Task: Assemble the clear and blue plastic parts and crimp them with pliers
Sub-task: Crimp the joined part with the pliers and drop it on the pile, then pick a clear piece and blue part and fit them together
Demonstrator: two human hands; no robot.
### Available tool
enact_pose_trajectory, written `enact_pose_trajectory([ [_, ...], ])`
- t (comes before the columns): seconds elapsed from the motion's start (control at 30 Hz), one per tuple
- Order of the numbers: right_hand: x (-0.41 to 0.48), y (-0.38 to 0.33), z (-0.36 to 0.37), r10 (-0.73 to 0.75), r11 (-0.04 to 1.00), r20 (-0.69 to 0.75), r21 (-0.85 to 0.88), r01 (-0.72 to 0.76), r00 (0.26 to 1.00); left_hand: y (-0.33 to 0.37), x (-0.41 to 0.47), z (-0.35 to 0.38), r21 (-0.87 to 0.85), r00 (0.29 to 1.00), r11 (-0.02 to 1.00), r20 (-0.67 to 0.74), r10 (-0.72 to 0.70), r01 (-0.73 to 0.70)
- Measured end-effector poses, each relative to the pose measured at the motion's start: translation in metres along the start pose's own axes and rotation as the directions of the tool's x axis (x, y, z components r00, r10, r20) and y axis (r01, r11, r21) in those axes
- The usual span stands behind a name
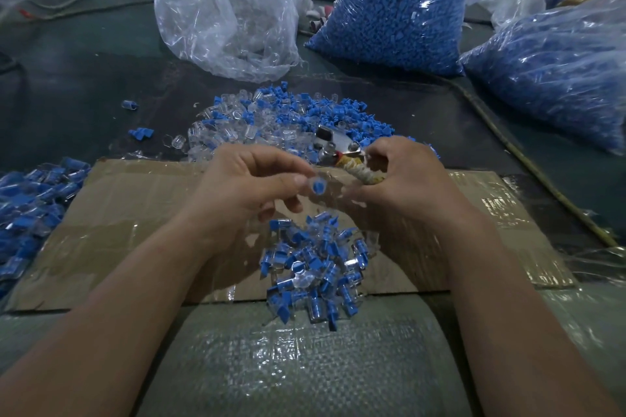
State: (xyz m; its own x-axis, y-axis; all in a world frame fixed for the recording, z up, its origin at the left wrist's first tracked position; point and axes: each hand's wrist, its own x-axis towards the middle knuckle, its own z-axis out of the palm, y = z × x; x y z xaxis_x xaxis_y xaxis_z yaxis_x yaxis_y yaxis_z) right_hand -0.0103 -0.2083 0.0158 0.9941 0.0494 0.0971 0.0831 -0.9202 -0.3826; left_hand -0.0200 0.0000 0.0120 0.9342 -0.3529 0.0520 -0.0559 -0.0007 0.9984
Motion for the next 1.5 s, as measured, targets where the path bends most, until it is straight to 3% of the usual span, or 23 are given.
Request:
enact_pose_trajectory([
  [0.3,0.003,0.001,0.003,0.055,0.998,0.183,-0.053,-0.046,0.982,0.000,-0.001,-0.001,0.075,0.957,0.996,0.290,0.018,-0.041],
  [0.5,0.003,0.002,0.002,0.043,0.998,0.226,-0.061,-0.030,0.973,0.002,-0.003,0.001,0.068,0.950,0.997,0.311,0.004,-0.026],
  [0.6,0.003,0.002,0.002,0.044,0.998,0.252,-0.056,-0.031,0.967,0.003,-0.004,0.002,0.020,0.982,0.999,0.189,0.025,-0.029],
  [0.67,0.003,0.002,0.001,0.042,0.999,0.272,-0.039,-0.032,0.961,0.000,0.000,0.001,0.023,0.999,1.000,-0.032,0.012,-0.011],
  [0.73,0.002,0.004,-0.001,0.041,0.999,0.284,-0.013,-0.039,0.958,-0.005,0.008,-0.005,0.152,0.953,0.988,-0.302,0.035,0.011],
  [0.8,0.000,0.006,-0.003,0.041,0.999,0.293,-0.001,-0.043,0.955,-0.011,0.015,-0.013,0.400,0.872,0.915,-0.465,0.150,0.055],
  [0.9,-0.002,0.010,-0.007,0.031,1.000,0.325,-0.006,-0.031,0.945,-0.019,0.021,-0.022,0.645,0.847,0.755,-0.463,0.262,0.119],
  [1.03,-0.005,0.010,-0.014,0.055,0.992,0.353,0.088,-0.092,0.934,-0.023,0.025,-0.025,0.775,0.895,0.596,-0.399,0.202,0.210],
  [1.13,-0.007,0.008,-0.016,0.065,0.985,0.297,0.135,-0.109,0.953,-0.021,0.023,-0.022,0.806,0.924,0.545,-0.357,0.136,0.231],
  [1.37,-0.003,0.007,-0.013,0.109,0.982,0.186,0.131,-0.134,0.977,-0.015,0.018,-0.016,0.818,0.945,0.562,-0.266,0.188,0.119],
  [1.5,0.003,0.018,-0.013,0.187,0.975,-0.113,0.140,-0.170,0.976,-0.014,0.016,-0.016,0.814,0.917,0.572,-0.297,0.266,0.098],
])
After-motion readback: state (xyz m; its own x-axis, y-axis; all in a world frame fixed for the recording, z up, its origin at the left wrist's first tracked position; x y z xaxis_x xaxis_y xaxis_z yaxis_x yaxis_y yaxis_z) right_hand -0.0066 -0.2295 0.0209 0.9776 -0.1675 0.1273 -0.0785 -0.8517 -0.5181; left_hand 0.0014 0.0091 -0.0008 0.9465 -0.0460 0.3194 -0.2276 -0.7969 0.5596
